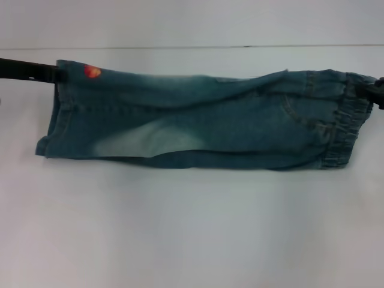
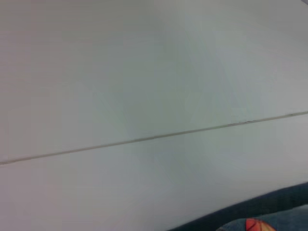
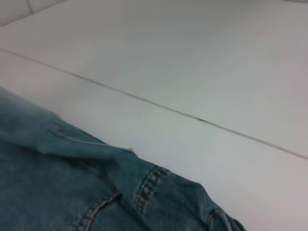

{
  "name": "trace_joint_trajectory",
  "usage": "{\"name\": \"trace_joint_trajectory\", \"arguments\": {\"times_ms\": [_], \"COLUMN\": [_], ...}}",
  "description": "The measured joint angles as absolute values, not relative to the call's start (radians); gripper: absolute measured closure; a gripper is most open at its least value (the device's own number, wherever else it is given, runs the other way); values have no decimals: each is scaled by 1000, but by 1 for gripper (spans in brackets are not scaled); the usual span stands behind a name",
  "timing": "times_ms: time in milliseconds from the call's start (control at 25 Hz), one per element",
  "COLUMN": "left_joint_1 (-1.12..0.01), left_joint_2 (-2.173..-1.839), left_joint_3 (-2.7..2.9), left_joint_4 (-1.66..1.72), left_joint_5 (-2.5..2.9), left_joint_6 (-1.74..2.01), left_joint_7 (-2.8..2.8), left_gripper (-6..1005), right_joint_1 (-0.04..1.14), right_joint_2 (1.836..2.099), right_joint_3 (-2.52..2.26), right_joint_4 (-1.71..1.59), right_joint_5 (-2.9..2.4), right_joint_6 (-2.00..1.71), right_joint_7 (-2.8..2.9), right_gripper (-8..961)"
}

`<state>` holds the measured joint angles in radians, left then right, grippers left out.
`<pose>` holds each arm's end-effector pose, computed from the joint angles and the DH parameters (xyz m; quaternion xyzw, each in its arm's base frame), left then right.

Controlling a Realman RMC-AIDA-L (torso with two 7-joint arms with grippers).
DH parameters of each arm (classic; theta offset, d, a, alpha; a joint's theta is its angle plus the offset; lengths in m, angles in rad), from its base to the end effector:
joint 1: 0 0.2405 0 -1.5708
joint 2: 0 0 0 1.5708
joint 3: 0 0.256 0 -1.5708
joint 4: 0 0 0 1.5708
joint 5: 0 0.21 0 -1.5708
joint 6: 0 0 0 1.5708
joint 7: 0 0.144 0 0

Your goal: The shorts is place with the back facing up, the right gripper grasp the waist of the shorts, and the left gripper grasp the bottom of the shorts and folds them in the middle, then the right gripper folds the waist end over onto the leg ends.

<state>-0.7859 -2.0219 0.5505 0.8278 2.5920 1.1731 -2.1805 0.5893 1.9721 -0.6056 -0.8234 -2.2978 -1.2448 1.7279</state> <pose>-0.2644 0.4365 0.0729 -0.8317 -0.4466 -0.0580 0.3246 0.3084 0.3934 0.0886 -0.8882 0.3200 0.0735 0.3215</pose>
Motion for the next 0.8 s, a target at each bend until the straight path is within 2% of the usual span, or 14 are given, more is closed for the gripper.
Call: {"name": "trace_joint_trajectory", "arguments": {"times_ms": [240, 800], "left_joint_1": [-794, -789], "left_joint_2": [-2044, -2051], "left_joint_3": [579, 675], "left_joint_4": [827, 802], "left_joint_5": [2592, 2613], "left_joint_6": [1145, 1121], "left_joint_7": [-2179, -2195], "left_gripper": [926, 900], "right_joint_1": [609, 625], "right_joint_2": [1981, 1985], "right_joint_3": [-627, -698], "right_joint_4": [-817, -817], "right_joint_5": [-2297, -2384], "right_joint_6": [-1221, -1175], "right_joint_7": [1689, 1786], "right_gripper": [862, 849]}}
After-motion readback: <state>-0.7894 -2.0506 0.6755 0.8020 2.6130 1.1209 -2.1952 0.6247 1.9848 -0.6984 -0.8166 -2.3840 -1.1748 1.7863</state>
